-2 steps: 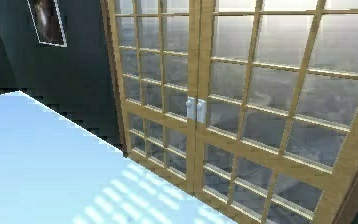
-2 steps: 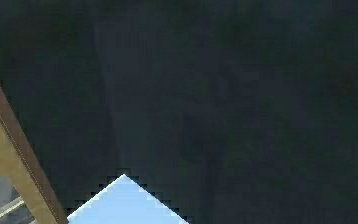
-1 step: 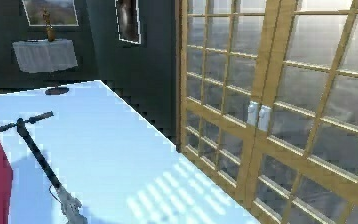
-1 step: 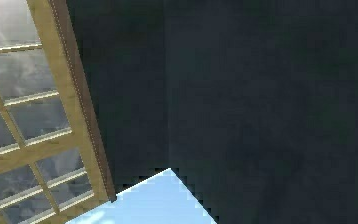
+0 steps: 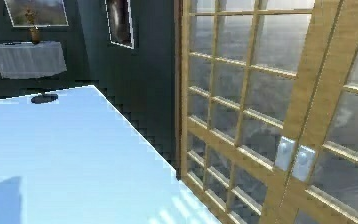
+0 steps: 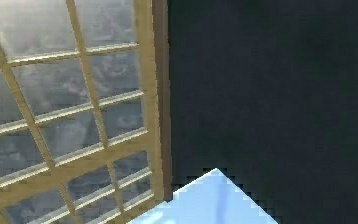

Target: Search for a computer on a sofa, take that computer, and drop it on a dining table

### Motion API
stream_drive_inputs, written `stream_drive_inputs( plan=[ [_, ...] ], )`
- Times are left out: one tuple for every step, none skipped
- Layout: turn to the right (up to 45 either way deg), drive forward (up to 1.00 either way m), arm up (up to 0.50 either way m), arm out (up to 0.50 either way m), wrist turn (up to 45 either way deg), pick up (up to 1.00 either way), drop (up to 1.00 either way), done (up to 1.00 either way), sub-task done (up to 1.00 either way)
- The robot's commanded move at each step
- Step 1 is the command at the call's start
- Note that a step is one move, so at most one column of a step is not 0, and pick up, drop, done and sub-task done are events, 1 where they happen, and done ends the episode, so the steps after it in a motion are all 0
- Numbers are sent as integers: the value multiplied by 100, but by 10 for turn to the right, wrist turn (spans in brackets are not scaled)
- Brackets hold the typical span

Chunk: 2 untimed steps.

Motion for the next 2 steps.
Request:
stream_drive_inputs(
  plan=[
    [-210, 0, 0, 0, 0, 0, 0, 0, 0],
    [0, 100, 0, 0, 0, 0, 0, 0, 0]
  ],
)
